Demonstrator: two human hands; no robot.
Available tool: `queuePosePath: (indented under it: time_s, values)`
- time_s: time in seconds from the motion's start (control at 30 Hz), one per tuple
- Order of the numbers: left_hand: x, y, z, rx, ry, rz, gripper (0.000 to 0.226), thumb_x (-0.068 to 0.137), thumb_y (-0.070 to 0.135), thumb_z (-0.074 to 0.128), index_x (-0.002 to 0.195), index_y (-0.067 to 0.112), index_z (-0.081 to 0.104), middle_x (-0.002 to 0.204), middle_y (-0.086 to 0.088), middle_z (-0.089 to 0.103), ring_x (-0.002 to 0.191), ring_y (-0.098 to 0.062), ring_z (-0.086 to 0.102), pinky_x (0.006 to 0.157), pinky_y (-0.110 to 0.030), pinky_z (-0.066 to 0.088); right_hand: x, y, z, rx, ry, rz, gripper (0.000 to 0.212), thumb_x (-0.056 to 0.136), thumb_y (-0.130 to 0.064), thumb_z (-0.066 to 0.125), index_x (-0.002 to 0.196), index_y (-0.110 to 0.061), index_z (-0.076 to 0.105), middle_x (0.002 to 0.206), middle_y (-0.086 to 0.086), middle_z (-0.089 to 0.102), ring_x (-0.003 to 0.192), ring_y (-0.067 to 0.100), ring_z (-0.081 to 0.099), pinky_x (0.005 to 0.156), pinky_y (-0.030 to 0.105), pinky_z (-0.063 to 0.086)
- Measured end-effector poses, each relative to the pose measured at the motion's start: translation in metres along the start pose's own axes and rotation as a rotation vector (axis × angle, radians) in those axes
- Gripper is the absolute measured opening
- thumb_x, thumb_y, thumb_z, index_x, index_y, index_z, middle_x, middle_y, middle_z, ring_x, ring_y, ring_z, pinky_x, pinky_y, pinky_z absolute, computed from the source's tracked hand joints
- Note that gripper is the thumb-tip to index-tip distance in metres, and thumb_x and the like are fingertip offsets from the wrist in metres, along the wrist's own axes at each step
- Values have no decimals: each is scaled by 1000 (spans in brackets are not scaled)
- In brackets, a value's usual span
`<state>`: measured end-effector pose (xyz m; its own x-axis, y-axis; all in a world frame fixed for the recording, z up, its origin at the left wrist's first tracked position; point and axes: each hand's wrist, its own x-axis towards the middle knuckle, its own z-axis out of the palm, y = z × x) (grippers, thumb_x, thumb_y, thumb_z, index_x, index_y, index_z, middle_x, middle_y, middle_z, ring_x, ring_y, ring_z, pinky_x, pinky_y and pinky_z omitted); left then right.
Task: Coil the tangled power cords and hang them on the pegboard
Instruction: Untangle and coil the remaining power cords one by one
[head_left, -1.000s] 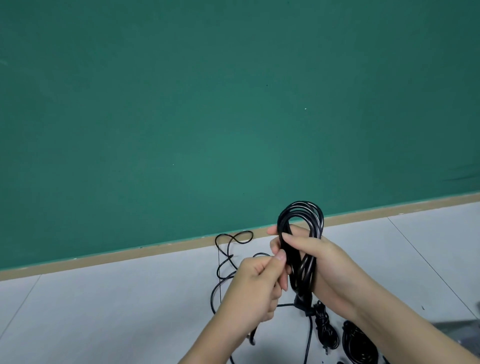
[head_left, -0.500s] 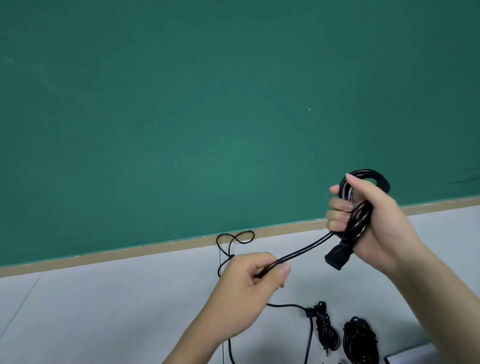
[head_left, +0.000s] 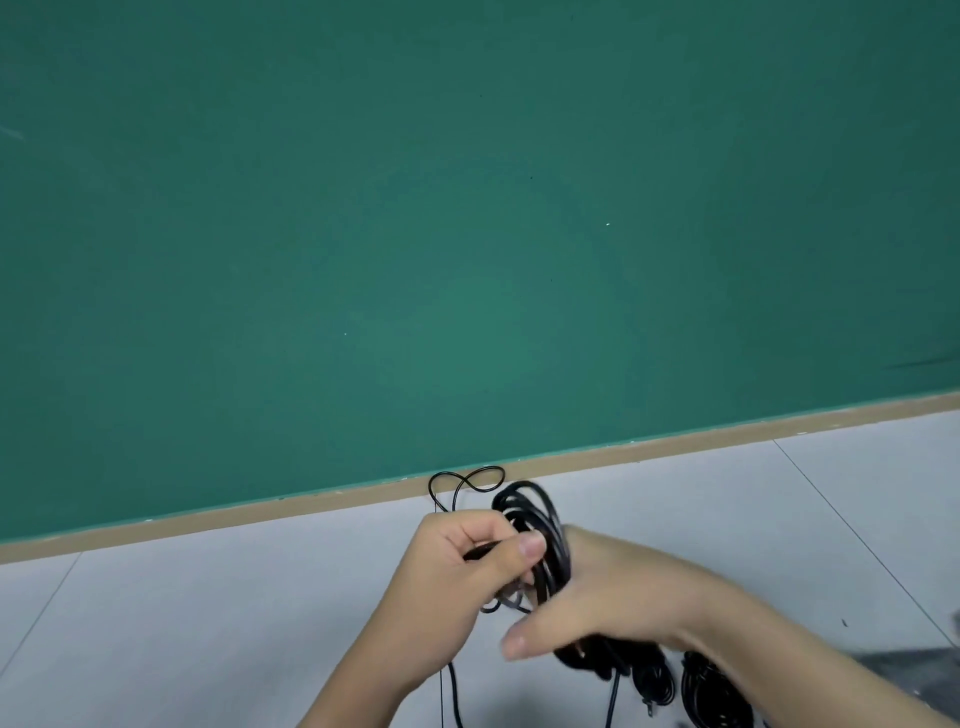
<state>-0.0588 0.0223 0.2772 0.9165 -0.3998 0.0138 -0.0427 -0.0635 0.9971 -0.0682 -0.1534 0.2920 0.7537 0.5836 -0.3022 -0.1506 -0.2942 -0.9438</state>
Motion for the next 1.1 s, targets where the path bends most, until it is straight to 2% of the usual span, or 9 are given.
queuePosePath:
  time_s: [0.1,0.27,0.4,0.53,0.67,0.77,0.9,0.97,1.1]
  values:
    - [5,-2,0,25,75,-45,30,83,23,81,58,12,68,51,0,61,47,-7,52,56,-19,44,6,6,9,-55,126,95,23,70,-18,67,87,-6,55,74,-2,49,64,12,45,62,29,35]
    - [13,-3,0,89,143,-26,50,81,46,81,58,6,64,55,-19,66,54,-40,54,68,-53,50,4,2,-3,180,109,129,30,60,-10,55,87,-12,66,71,8,43,54,16,37,49,24,30]
    - [19,-2,-11,102,257,5,67,77,67,66,55,8,41,49,-5,38,56,-25,26,58,-41,23,0,4,-16,565,30,50,44,59,2,49,96,-6,71,68,10,43,49,14,29,44,20,31]
    - [19,-5,-21,-27,146,-24,46,87,58,60,66,17,60,59,4,25,56,-17,21,62,-44,18,-5,5,-34,866,163,-127,46,48,2,57,92,-1,71,71,12,44,52,14,24,42,22,30]
    - [18,-11,-14,-72,-10,-174,36,108,31,49,82,20,71,64,5,24,55,-14,16,53,-27,18,-2,8,-31,690,504,-143,28,52,2,52,79,-2,53,73,13,47,55,19,29,47,26,29]
    - [20,-14,-8,-76,-41,-256,37,111,25,43,88,11,68,63,3,27,51,-14,16,47,-23,20,2,13,-20,485,590,-30,34,58,-5,54,89,4,66,65,8,48,55,22,39,46,28,29]
    - [18,-19,7,-62,-89,-261,41,111,29,44,85,5,67,57,-2,35,44,-16,24,44,-26,35,8,16,-2,520,559,-38,40,66,-3,58,104,1,71,67,14,55,53,22,42,46,26,35]
    - [15,-20,14,-88,-113,-282,45,110,33,46,82,5,67,55,-4,40,40,-17,29,44,-28,41,9,15,3,597,549,-108,30,80,5,58,107,3,70,73,16,61,51,22,44,46,26,40]
    - [10,-16,24,4,-149,-413,71,101,64,43,62,8,65,44,-8,43,40,-21,43,48,-27,42,6,12,8,696,610,-150,14,88,7,55,90,0,67,77,19,55,47,26,47,46,32,41]
